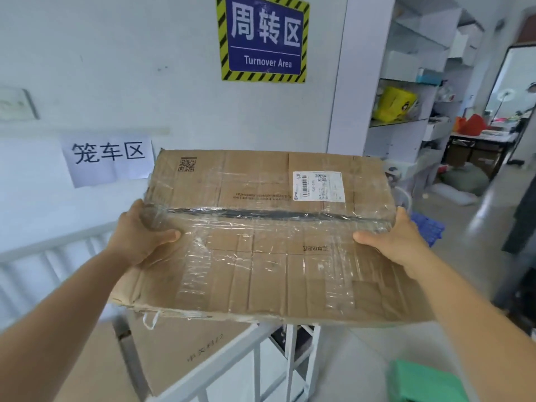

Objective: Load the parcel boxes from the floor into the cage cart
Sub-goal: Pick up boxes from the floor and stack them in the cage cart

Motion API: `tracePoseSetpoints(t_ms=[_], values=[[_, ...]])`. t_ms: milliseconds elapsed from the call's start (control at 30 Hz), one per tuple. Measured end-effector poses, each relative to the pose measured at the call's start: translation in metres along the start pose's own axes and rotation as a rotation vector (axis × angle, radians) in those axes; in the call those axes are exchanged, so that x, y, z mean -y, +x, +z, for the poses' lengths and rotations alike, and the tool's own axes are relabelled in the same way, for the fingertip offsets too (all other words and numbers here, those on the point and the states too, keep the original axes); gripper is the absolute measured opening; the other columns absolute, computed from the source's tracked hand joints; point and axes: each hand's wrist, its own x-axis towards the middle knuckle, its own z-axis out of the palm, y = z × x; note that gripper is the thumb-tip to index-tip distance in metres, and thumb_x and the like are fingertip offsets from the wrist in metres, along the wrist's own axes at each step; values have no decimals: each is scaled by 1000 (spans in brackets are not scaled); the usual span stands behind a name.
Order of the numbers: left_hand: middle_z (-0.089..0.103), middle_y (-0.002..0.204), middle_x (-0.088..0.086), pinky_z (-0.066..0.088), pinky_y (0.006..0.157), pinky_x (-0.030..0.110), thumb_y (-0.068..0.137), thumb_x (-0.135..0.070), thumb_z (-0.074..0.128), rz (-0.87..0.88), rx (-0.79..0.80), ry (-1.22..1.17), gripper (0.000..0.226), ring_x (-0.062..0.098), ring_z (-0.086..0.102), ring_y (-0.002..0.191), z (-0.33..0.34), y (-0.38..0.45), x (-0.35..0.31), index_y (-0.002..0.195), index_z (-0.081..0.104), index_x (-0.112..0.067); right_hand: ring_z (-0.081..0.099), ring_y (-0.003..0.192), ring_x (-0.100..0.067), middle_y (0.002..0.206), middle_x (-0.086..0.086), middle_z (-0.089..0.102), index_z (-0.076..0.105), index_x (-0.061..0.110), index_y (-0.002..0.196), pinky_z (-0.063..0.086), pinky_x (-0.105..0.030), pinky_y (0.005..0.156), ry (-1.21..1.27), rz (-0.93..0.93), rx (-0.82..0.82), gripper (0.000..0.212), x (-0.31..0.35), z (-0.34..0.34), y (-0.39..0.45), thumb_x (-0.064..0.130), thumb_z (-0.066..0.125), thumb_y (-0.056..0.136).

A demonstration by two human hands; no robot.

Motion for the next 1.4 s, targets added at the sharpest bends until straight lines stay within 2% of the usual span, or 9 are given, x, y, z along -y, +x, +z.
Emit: tracePoseSetpoints(t_ms=[167,267,400,467,700,900,1033,1233,1400], values=[[58,115,9,51,88,51,39,-50,87,-85,-56,-15,91,31,59,99,-23,23,43,116,48,-21,39,135,-32,154,-9,31,20,20,151,40,-49,107,-5,-47,71,123,34,49,17,49,90,55],[58,113,9,52,88,51,38,-49,85,-139,-87,1,90,32,59,98,-34,30,67,115,48,-21,44,131,-29,148,-7,38,26,20,147,43,-45,104,-10,-76,136,117,51,79,27,48,90,54],[53,117,6,45,87,36,64,-22,90,-215,-126,-33,82,24,52,96,-38,33,90,132,46,-11,50,122,-28,141,-4,43,30,24,143,47,-49,99,-65,-106,204,129,75,116,47,65,80,32],[55,118,8,46,85,37,67,-17,88,-270,-146,-34,78,25,53,96,-37,41,113,132,46,-10,50,124,-27,142,-4,43,28,25,145,48,-49,99,-83,-129,258,134,85,138,63,67,77,28],[54,122,13,45,87,40,68,-16,87,-461,-209,38,87,32,55,107,-22,59,170,140,39,-5,40,136,-27,155,-6,29,16,21,153,41,-44,107,-161,-155,447,121,95,240,131,51,87,60],[55,126,15,49,92,46,60,-29,92,-683,-185,98,102,36,56,109,8,64,211,144,35,-8,37,137,-29,154,-8,30,17,17,153,40,-43,107,-242,-128,639,115,75,323,180,44,87,66],[58,112,9,49,70,33,61,-33,91,-802,-142,176,74,24,55,92,37,50,239,118,48,-14,37,138,-28,156,-6,30,14,19,154,39,-46,109,-316,-96,746,124,47,370,199,49,89,59],[56,116,12,51,88,45,49,-39,94,-976,-66,151,91,31,57,102,83,24,300,124,48,-15,34,140,-29,157,-7,29,12,18,155,36,-46,111,-430,24,883,122,-15,429,206,41,90,64],[52,122,16,47,82,39,58,-27,93,-1039,46,142,91,30,53,102,116,26,340,132,43,-7,28,144,-29,160,-7,20,5,21,157,34,-47,112,-504,132,921,126,-63,460,199,39,89,65]])
